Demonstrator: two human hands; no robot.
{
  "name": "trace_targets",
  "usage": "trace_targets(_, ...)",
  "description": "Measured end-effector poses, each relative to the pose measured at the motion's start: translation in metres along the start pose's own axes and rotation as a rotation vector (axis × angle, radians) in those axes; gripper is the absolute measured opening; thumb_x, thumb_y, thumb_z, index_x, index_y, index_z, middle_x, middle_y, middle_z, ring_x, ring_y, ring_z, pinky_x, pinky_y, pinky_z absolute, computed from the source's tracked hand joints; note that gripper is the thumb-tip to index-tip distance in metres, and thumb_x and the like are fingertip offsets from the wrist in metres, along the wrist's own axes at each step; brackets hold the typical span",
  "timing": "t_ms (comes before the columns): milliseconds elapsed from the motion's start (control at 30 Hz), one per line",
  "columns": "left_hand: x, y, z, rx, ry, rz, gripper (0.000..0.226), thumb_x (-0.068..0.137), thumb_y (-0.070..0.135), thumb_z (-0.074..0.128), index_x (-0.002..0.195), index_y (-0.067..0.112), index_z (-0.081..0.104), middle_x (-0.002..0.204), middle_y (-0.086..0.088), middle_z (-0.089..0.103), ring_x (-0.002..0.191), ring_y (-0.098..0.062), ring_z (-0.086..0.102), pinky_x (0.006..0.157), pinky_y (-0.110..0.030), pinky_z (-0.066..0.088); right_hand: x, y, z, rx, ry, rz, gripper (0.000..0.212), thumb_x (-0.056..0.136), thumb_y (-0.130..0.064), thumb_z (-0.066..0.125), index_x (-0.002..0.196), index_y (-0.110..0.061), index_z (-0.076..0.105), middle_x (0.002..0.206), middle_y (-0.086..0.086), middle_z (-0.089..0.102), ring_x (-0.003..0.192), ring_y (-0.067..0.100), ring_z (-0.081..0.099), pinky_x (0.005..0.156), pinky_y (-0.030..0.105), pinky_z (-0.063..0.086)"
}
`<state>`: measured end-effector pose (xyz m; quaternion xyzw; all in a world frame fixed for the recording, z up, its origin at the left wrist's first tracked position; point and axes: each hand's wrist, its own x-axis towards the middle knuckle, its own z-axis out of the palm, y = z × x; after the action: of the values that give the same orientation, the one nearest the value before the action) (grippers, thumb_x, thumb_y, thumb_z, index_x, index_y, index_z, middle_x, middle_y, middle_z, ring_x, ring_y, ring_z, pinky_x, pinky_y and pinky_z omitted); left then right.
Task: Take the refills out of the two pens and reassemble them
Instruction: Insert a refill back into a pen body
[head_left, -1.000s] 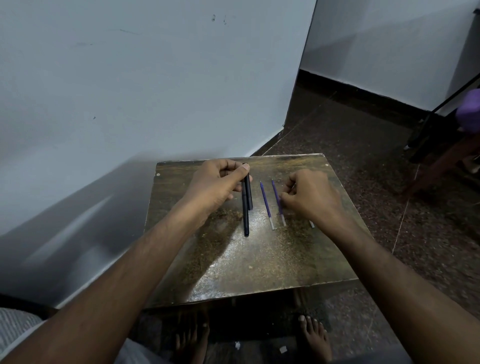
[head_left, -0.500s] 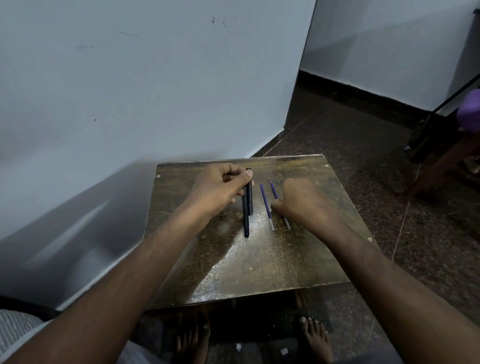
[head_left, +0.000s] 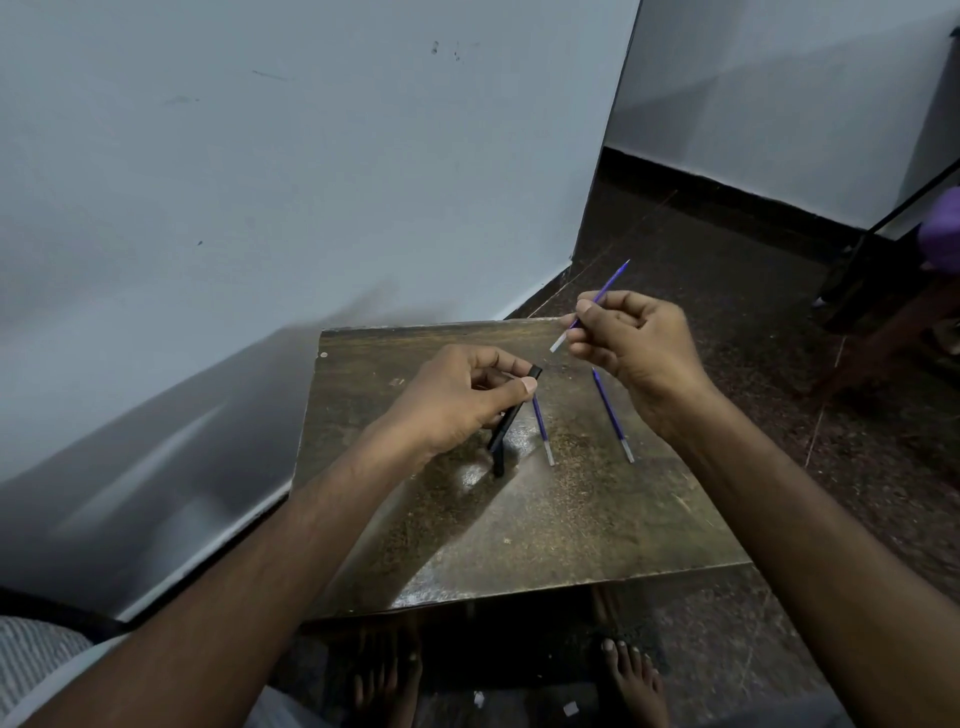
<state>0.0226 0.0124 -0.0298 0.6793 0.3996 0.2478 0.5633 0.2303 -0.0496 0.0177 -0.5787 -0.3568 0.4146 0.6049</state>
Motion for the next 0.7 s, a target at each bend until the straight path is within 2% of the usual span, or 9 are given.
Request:
trace_targets(67,0.0,0.0,0.0,-0.008,0.0,0.01,0.006,0.095,0.035,0.085,0.1,0.038,0.085,0.093,0.004,0.085,0.087,-0.005,0.075,0.082,-0.029,0.064,-0.001,0.001,0.002,-0.023,-0.004,-0.02,0.008,0.104,-0.009,0.072,0.109,-0.003,0.07,0.085,0.008,0.083,0.071,0.011,0.077,0.071,0.024,0.066)
trace_targets(200,0.0,0.002,0.0,-0.011,-0.003,0.026,0.006,0.095,0.033,0.085,0.097,0.039,0.085,0.087,0.01,0.084,0.083,-0.002,0.075,0.079,-0.023,0.064,-0.003,0.005,0.006,-0.063,-0.041,-0.014,0.016,0.104,-0.007,0.07,0.114,0.004,0.067,0.083,0.008,0.082,0.07,0.011,0.075,0.068,0.024,0.066)
trace_targets(367,0.0,0.002,-0.002,0.038,0.004,0.018,0.007,0.093,0.033,0.087,0.1,0.034,0.086,0.083,0.017,0.082,0.084,0.001,0.077,0.078,-0.023,0.065,-0.004,0.004,0.008,-0.104,-0.084,-0.025,0.013,0.104,-0.009,0.071,0.111,0.001,0.068,0.088,0.011,0.081,0.069,0.015,0.072,0.064,0.024,0.062)
trace_targets(567,-0.002,0.006,-0.005,0.002,0.051,0.007,0.009,0.094,0.032,0.086,0.103,0.032,0.085,0.094,0.01,0.086,0.086,0.001,0.079,0.073,-0.016,0.061,-0.003,0.004,0.012,-0.179,-0.113,-0.063,0.023,0.104,-0.009,0.072,0.115,0.01,0.066,0.086,0.012,0.08,0.07,0.017,0.071,0.064,0.025,0.062)
trace_targets(700,-0.006,0.009,-0.011,-0.006,0.09,0.02,0.006,0.094,0.032,0.086,0.099,0.033,0.084,0.095,0.009,0.086,0.088,-0.001,0.079,0.077,-0.021,0.064,-0.005,0.007,0.02,-0.309,-0.18,-0.112,0.008,0.101,-0.008,0.075,0.106,-0.003,0.071,0.089,0.019,0.08,0.074,0.02,0.074,0.067,0.029,0.062)
